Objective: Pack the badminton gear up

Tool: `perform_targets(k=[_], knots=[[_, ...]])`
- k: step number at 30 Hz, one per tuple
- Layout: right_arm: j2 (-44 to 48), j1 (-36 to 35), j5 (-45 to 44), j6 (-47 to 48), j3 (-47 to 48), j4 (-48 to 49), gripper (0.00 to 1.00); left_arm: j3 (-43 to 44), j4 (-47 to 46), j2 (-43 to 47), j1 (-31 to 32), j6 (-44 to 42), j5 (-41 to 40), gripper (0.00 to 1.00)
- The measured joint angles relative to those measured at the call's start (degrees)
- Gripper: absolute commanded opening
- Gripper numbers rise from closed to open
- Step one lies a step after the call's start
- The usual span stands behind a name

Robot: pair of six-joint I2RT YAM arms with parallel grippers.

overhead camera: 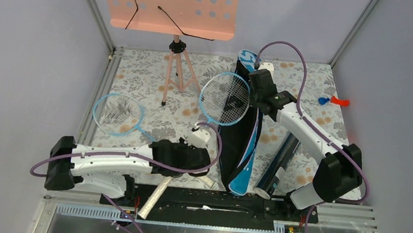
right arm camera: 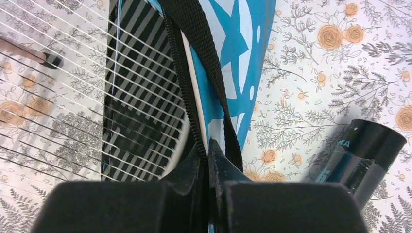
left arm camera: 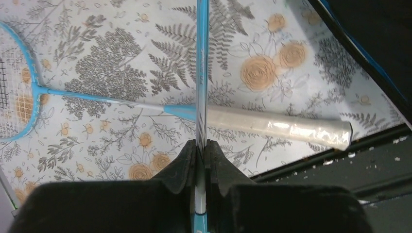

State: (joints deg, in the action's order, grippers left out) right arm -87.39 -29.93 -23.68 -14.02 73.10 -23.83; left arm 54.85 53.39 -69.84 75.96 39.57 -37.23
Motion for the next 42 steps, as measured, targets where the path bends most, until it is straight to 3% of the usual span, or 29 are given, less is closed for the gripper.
perform_targets(k=[6,11,18,24,42], knots=[[-0.1,0.0,3.6,-0.3,0.0,0.5,0.0,1.9,1.2,-5.5,3.3,1.0,0.7,0.0],[0.2,0.1,13.7,0.5,-2.0,3.3,0.0,8.9,0.4,-15.1,2.9,1.0,-0.7,0.0],[3.2,0.1,33.0,1.3,-11.8,10.3,0.0,17.2,-4.2,-23.3,-4.6,0.4,-0.4,0.0],[4.2,0.1,44.4,-0.7,-15.4,16.7,0.0,18.0,-11.7,-24.5,-11.3,0.1,1.2,0.0],[4.2,2.1,55.6,-20.9,-20.7,38.8,0.0,15.8,-24.7,-27.9,-13.0,13.9,-1.1,0.0]])
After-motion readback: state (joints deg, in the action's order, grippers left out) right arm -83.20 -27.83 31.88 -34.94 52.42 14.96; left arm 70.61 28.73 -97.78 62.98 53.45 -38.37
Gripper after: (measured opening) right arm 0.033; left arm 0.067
